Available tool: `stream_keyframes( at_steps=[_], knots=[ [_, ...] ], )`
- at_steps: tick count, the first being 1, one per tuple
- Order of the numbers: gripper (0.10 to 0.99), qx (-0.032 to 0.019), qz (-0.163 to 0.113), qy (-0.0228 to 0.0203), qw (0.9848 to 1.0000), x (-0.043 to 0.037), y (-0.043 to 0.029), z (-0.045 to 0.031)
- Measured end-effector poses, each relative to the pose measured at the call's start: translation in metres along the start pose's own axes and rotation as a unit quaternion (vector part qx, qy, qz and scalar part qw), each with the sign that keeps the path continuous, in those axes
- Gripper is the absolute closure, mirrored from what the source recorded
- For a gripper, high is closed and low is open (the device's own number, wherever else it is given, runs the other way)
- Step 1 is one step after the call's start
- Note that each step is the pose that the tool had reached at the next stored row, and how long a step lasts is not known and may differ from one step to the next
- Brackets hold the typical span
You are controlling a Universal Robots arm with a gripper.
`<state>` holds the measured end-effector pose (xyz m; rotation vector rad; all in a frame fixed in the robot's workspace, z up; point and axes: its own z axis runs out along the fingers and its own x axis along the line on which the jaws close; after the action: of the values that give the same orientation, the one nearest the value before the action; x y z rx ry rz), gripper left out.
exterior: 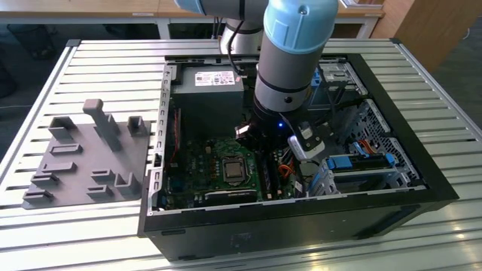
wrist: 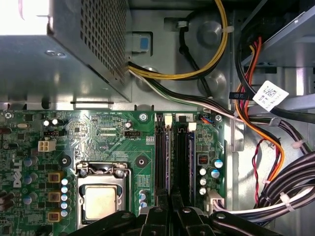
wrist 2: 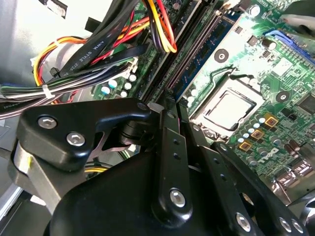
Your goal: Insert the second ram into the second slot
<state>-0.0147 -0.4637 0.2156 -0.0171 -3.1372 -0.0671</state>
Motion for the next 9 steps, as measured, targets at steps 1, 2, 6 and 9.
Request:
stream_keyframes(
  at_steps=[1,2,6,9],
  knots=[
    [0.949,0.0,0.0,0.0,1.0,0.0,0.0,0.0005],
    [0.949,0.0,0.0,0.0,1.0,0.0,-0.0001,0.0011],
    [0.949,0.0,0.0,0.0001,1.0,0.0,-0.0002,0.0036],
    [0.949,0.0001,0.0,0.0002,1.0,0.0,0.0001,0.0037]
  ],
)
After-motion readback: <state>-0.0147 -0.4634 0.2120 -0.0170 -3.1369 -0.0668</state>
